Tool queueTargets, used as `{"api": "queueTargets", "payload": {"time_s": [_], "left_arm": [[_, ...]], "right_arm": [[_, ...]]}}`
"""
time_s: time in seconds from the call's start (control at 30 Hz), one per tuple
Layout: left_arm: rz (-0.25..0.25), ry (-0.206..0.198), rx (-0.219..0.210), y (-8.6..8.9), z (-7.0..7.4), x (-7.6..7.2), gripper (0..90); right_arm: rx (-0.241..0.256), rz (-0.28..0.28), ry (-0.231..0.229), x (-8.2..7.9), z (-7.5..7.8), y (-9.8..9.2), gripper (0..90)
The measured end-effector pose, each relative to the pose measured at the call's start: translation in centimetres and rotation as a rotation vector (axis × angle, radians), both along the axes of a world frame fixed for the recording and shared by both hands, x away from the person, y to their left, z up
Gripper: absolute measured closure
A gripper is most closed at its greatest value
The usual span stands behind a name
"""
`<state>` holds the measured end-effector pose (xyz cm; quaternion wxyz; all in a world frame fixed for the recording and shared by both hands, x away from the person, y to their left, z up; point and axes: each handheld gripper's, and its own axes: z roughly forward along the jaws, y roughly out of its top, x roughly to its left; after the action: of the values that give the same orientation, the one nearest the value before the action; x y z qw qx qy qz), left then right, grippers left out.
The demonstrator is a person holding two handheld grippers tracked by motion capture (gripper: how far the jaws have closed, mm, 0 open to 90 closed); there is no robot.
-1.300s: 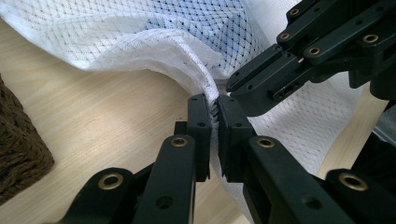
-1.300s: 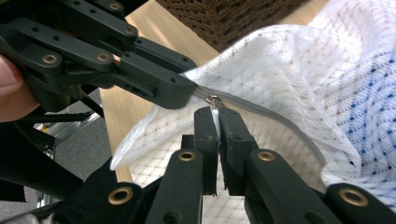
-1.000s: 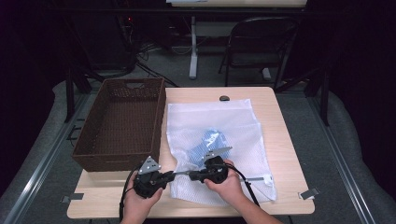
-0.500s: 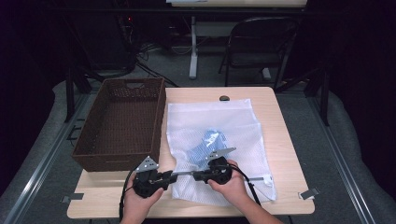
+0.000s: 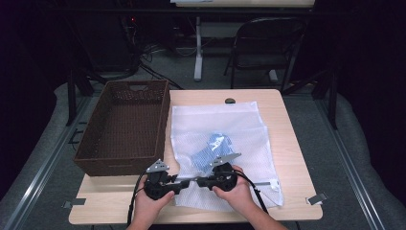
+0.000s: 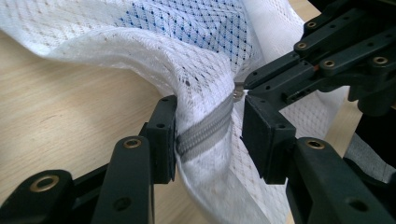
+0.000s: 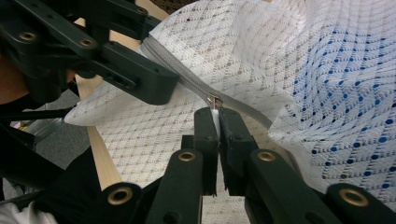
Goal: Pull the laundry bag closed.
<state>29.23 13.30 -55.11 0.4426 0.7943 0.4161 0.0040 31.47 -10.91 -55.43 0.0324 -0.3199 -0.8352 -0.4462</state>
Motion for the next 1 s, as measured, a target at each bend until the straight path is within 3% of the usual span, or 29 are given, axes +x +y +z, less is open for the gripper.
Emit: {"api": "queueTargets", "payload": {"time_s": [0.4,0.6,1.0], "left_arm": [[-0.017,-0.026,0.015,-0.8,0.0,-0.1,77.9],[-0.023,-0.054,0.027,-1.1,0.3,-0.4,81.8],[-0.029,-0.075,0.038,-1.1,0.6,-0.4,83.0]], "right_arm": [[0.004,-0.007,0.002,0.0,-0.1,0.1,86.3],[-0.001,-0.023,0.009,0.2,0.3,0.1,86.3],[-0.126,0.015,0.031,0.7,2.3,1.0,86.3]]}}
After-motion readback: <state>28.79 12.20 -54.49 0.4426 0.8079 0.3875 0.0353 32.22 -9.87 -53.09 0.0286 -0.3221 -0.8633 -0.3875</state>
